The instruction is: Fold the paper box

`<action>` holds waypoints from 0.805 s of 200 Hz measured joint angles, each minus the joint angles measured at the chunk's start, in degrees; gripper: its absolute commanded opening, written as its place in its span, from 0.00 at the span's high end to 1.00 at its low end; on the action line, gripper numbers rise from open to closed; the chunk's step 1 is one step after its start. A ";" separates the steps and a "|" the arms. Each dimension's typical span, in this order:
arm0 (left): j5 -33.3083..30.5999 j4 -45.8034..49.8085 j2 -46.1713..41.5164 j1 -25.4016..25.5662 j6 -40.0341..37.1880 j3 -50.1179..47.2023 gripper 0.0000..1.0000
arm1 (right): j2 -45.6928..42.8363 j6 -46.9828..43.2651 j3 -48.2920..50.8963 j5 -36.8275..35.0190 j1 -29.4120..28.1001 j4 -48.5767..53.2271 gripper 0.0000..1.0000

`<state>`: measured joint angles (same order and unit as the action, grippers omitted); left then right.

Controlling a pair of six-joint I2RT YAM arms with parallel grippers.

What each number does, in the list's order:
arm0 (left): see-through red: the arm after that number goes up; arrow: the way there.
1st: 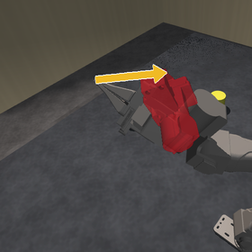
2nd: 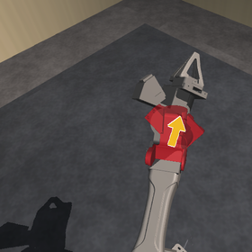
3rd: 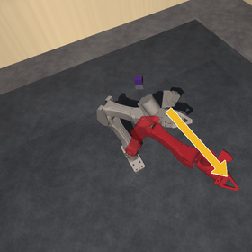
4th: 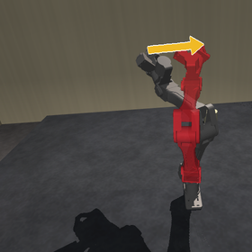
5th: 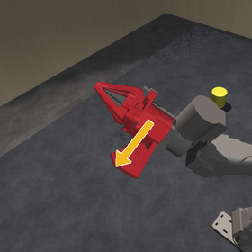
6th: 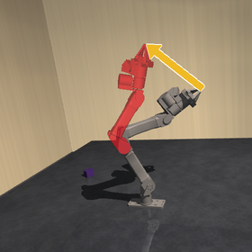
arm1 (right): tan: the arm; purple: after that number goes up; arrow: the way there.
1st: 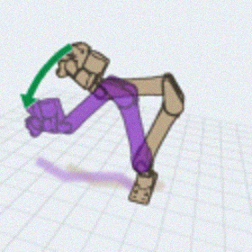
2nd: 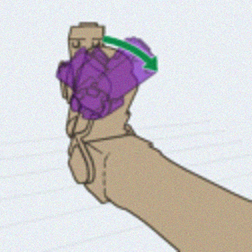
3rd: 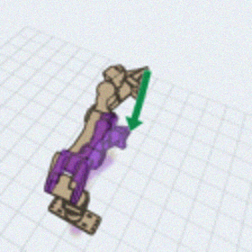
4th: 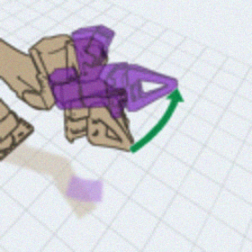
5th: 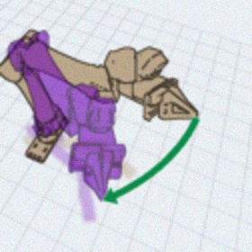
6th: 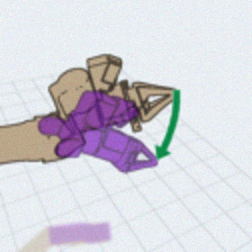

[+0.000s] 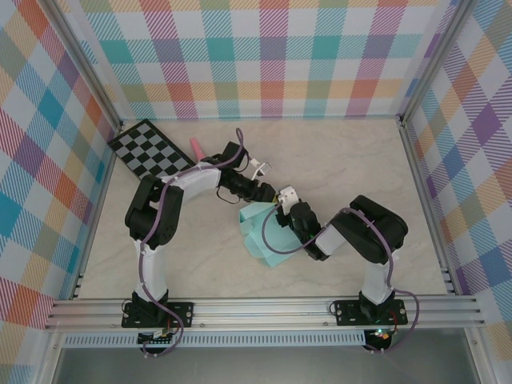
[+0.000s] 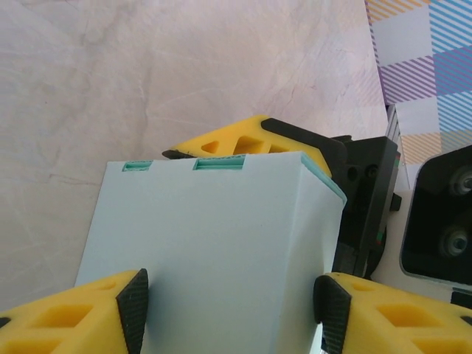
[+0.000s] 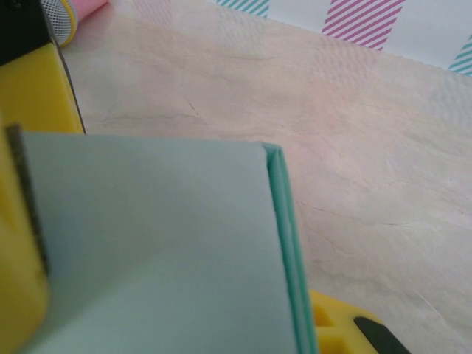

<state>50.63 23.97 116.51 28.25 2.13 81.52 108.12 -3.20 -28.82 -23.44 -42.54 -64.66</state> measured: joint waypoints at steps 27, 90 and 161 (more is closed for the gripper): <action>-0.70 -0.35 0.00 0.00 -0.02 0.26 0.39 | 0.33 0.87 -0.24 0.28 0.55 -0.13 0.94; -2.10 -0.11 0.31 0.04 -0.22 1.53 0.41 | 0.98 3.19 -0.76 0.13 1.60 -0.72 0.76; -2.32 1.46 0.39 1.20 1.29 1.97 0.42 | 1.97 1.01 -0.63 7.56 4.02 -0.20 0.59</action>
<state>48.31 25.43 116.90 29.45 3.42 83.48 110.08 -2.20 -29.45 -15.88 -38.52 -64.86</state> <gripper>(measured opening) 0.586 0.413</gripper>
